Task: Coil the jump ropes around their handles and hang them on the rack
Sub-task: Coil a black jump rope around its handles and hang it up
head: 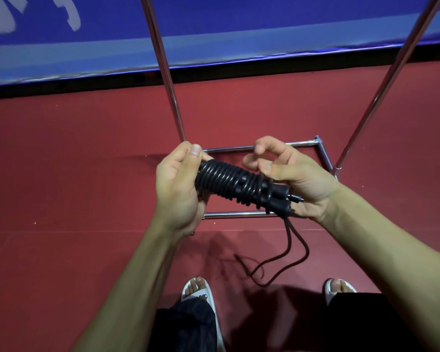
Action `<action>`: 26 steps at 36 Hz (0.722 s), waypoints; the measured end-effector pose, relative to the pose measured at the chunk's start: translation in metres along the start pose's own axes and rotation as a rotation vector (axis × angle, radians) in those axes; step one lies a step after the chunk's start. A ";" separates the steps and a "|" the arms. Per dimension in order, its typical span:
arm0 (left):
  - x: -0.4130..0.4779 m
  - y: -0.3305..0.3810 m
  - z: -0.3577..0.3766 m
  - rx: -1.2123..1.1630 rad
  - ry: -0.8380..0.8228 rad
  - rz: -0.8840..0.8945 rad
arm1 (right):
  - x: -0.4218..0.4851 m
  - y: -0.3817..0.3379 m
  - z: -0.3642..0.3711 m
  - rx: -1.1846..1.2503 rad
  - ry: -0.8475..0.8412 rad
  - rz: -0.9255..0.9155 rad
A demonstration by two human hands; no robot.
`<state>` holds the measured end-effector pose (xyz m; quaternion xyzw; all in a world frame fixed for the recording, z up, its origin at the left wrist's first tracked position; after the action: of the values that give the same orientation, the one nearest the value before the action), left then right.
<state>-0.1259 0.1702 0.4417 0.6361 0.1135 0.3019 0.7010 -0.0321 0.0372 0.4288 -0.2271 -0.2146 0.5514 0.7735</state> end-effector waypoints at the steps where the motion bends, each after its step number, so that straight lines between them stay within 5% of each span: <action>1: 0.001 0.000 -0.002 0.000 0.006 -0.002 | 0.000 -0.001 -0.002 -0.006 0.018 -0.007; 12: 0.005 -0.007 -0.006 0.012 0.113 -0.009 | -0.004 -0.015 -0.004 -0.342 0.229 -0.115; 20: 0.006 -0.006 -0.008 0.084 0.193 0.046 | -0.012 -0.026 0.012 -0.951 0.173 -0.466; 26: 0.005 -0.004 -0.011 0.098 0.278 0.069 | -0.014 -0.022 0.022 -1.247 0.259 -0.497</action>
<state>-0.1267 0.1827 0.4376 0.6251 0.2021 0.4049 0.6360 -0.0326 0.0201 0.4577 -0.6384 -0.4438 0.0993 0.6211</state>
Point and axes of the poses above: each hand's wrist, its own x-axis towards the middle knuckle, its own z-axis out of the palm, y = z × x, the point moved 3 cm from there along x, towards the middle knuckle, and after that the axes turned 11 degrees about x, right-handed, at the moved point
